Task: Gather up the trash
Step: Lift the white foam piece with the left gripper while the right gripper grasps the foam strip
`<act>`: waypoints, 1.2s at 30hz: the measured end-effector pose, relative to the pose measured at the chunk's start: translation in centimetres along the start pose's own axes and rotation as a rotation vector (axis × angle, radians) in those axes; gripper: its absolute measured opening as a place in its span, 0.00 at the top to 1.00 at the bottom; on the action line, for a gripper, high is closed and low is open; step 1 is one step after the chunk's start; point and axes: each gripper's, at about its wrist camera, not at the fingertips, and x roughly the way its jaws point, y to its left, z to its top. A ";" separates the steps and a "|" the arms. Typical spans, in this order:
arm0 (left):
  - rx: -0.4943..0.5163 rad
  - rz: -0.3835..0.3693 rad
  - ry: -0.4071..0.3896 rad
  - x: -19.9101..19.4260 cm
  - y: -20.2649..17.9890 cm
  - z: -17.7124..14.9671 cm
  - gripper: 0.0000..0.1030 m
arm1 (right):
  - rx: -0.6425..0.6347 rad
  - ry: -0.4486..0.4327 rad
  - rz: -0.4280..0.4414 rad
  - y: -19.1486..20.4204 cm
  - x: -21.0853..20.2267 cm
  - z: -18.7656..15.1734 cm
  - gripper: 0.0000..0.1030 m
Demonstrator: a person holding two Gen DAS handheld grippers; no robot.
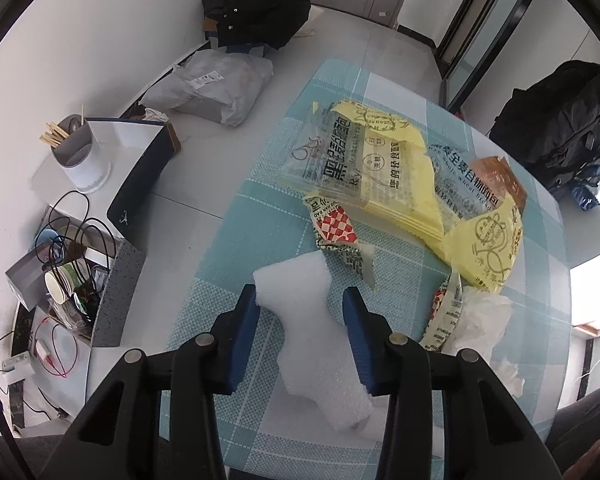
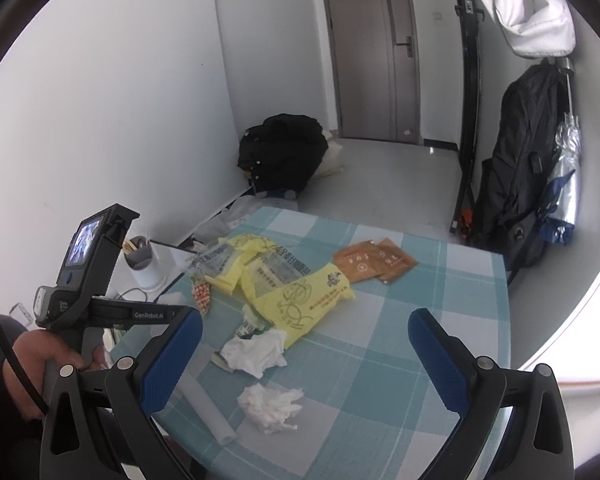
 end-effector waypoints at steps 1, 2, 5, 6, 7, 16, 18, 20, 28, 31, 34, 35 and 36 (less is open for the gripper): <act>-0.003 -0.005 -0.005 -0.2 0.0 0.0 0.63 | 0.004 -0.002 0.007 0.0 0.0 0.0 0.00; -0.005 -0.010 -0.010 -0.3 0.0 0.1 0.63 | 0.009 -0.004 0.012 -0.1 -0.1 -0.1 0.00; -0.011 -0.026 -0.024 -0.8 0.1 0.1 0.63 | 0.021 -0.022 0.032 -0.1 -0.3 -0.1 0.00; -0.015 -0.036 -0.028 -1.0 0.2 0.1 0.63 | 0.020 -0.030 0.031 0.0 -0.4 -0.2 0.00; -0.017 -0.041 -0.032 -1.1 0.2 0.1 0.63 | 0.017 -0.033 0.028 0.1 -0.5 -0.2 0.00; -0.023 -0.094 -0.111 -3.6 0.7 0.2 0.63 | 0.002 -0.054 0.042 1.4 -0.6 -0.8 0.00; -0.028 -0.124 -0.128 -4.2 1.0 0.2 0.63 | -0.010 -0.042 0.040 1.9 -0.5 -1.0 0.00; -0.023 -0.138 -0.162 -4.7 1.2 0.3 0.64 | -0.030 -0.014 0.032 2.4 -0.1 -1.3 0.00; -0.082 -0.210 -0.200 -6.1 3.0 0.5 0.64 | -0.124 0.064 0.095 5.5 1.1 -1.9 0.00; -0.113 -0.239 -0.204 -6.5 3.8 0.6 0.64 | -0.209 0.110 0.129 7.6 1.9 -2.5 0.00; -0.123 -0.250 -0.222 -7.1 4.3 0.6 0.64 | -0.256 0.179 0.217 9.4 3.2 -3.5 0.00; -0.126 -0.248 -0.225 -7.1 4.4 0.6 0.64 | -0.265 0.197 0.238 9.7 3.5 -3.8 0.01; -0.132 -0.247 -0.226 -7.1 4.6 0.6 0.64 | -0.281 0.227 0.266 10.2 4.0 -4.2 0.02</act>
